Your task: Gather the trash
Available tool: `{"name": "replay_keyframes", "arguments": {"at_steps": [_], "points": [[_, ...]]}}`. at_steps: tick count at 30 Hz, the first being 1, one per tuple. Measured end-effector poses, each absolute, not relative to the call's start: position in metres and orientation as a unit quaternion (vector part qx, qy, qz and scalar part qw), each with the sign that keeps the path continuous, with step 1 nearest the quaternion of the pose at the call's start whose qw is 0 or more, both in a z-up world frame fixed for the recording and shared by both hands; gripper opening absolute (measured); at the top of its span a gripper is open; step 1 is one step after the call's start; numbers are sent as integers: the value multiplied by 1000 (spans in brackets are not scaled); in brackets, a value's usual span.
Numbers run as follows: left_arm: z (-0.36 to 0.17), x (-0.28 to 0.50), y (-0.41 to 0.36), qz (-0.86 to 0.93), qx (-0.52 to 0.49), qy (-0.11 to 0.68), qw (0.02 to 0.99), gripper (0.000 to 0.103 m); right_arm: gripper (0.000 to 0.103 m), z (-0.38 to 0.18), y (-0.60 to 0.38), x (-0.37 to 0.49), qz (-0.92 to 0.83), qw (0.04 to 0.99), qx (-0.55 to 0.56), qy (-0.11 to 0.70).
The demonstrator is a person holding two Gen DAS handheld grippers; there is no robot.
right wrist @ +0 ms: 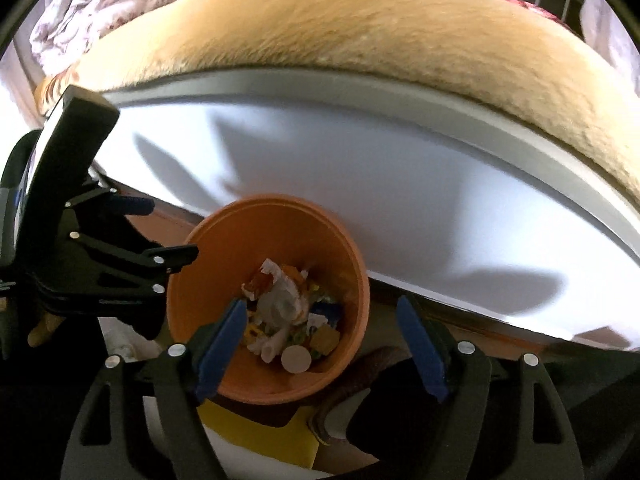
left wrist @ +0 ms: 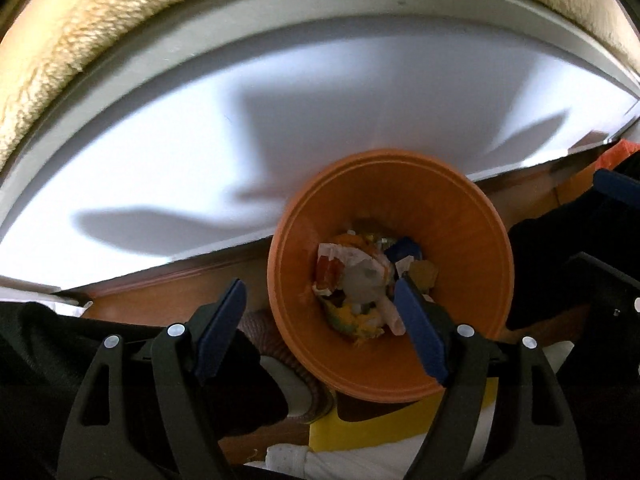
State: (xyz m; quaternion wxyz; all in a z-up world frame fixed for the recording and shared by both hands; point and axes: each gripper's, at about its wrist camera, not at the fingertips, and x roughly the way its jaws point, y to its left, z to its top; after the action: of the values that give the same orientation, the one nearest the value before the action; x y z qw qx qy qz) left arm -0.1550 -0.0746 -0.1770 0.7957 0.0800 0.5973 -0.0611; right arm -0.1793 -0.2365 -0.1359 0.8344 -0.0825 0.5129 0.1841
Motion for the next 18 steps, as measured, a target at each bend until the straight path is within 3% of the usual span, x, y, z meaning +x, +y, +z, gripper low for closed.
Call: {"name": "replay_keyframes", "arguments": {"at_steps": [4,7,10,13,18], "points": [[-161,-156,-70,-54,71,575,813,75,82,-113,-241,-188,176,866,-63,464],[-129,-160,-66,-41,71,517,852,75,98,-74,-253,-200,161,916,-27,365],[-89,-163,-64,-5,80,441,894,92,98,-32,-263,-207,122,960,-10,252],[-54,-157,-60,5,65,391,918,92,98,2,-270,-191,78,979,-10,188],[-15,-132,-55,32,54,334,941,93,98,22,-261,-147,36,986,-20,161]]}}
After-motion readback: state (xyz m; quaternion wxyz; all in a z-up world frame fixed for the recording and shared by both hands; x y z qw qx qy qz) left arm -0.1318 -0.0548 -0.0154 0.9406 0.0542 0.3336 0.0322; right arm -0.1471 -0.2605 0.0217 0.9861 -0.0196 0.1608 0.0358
